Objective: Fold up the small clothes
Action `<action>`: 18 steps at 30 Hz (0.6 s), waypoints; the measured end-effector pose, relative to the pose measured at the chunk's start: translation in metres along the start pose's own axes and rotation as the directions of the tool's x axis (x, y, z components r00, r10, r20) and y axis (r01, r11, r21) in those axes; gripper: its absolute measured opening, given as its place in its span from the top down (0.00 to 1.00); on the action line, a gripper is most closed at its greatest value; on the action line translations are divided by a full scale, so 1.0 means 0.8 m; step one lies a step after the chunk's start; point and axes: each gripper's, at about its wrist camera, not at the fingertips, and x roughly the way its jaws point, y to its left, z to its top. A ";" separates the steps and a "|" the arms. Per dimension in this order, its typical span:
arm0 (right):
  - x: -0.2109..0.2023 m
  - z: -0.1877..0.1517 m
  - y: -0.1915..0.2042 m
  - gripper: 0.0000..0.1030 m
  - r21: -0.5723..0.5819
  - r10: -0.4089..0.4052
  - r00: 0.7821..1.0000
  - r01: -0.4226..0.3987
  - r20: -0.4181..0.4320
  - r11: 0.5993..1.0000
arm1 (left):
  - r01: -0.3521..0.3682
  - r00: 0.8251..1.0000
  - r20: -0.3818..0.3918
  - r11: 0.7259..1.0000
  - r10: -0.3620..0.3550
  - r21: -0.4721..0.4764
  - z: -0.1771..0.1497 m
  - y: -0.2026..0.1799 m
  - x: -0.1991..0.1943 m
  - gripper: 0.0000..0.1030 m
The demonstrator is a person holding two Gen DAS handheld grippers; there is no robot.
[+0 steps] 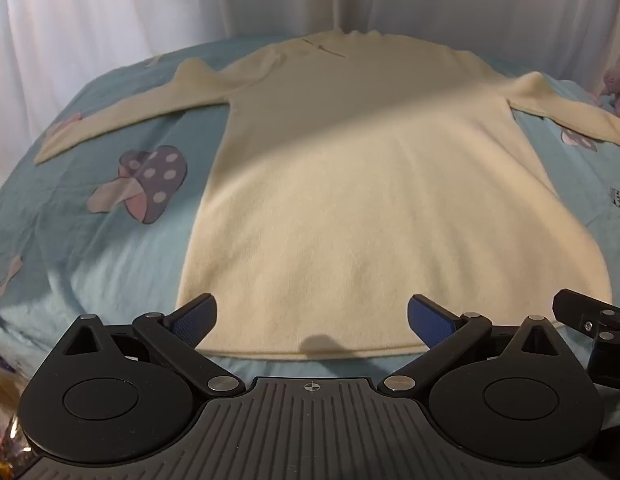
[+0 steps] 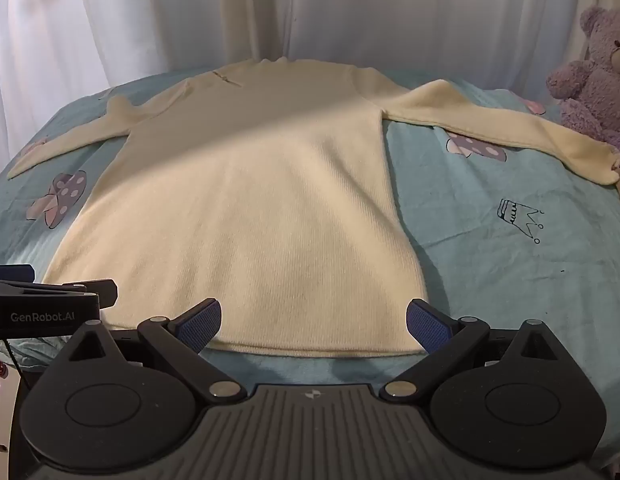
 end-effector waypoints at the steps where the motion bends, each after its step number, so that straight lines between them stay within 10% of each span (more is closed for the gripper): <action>1: 0.000 0.000 0.000 0.04 0.000 0.000 1.000 0.000 -0.002 1.000 | 0.007 1.000 -0.003 1.000 -0.007 -0.003 0.000 0.001 0.001 0.00; 18: -0.001 -0.002 0.004 0.04 -0.001 -0.006 1.000 0.006 0.000 1.000 | -0.005 1.000 0.008 1.000 0.005 -0.006 -0.002 0.007 -0.002 0.00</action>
